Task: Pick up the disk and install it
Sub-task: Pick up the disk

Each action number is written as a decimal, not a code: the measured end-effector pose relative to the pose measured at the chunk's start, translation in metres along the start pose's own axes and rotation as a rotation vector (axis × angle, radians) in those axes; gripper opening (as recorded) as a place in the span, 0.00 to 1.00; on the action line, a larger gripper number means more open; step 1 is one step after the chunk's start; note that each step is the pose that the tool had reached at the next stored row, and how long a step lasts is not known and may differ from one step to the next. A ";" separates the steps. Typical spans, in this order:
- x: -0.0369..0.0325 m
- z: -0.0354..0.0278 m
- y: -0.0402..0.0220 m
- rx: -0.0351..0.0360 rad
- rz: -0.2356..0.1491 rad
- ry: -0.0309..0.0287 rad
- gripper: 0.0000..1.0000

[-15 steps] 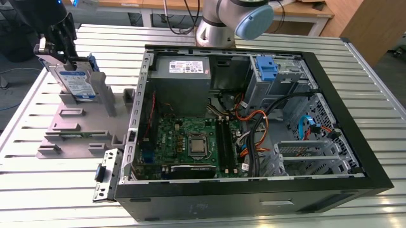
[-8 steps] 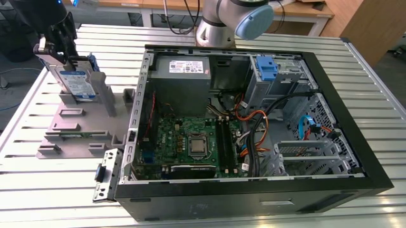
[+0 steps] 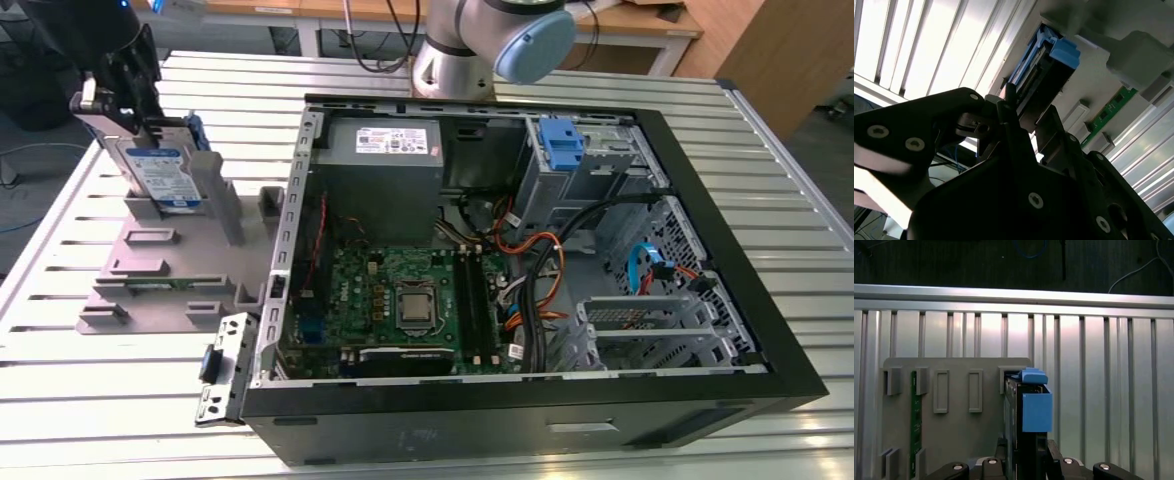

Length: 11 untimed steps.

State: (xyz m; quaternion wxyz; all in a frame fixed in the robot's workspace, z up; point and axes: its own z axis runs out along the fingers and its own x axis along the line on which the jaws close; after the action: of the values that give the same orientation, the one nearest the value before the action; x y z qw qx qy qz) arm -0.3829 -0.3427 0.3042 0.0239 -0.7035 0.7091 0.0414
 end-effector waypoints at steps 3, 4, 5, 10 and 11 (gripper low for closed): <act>0.0001 0.0006 0.0030 0.0006 0.000 0.0000 0.42; 0.0001 0.0014 0.0029 0.0009 0.000 -0.0001 0.42; 0.0002 0.0023 0.0030 0.0009 0.000 0.0000 0.42; 0.0001 0.0023 0.0031 0.0009 0.000 -0.0033 0.42; 0.0002 0.0018 0.0031 0.0007 0.000 -0.0032 0.42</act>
State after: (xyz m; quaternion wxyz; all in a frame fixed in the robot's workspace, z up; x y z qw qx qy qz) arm -0.3860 -0.3426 0.3025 0.0253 -0.7035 0.7090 0.0423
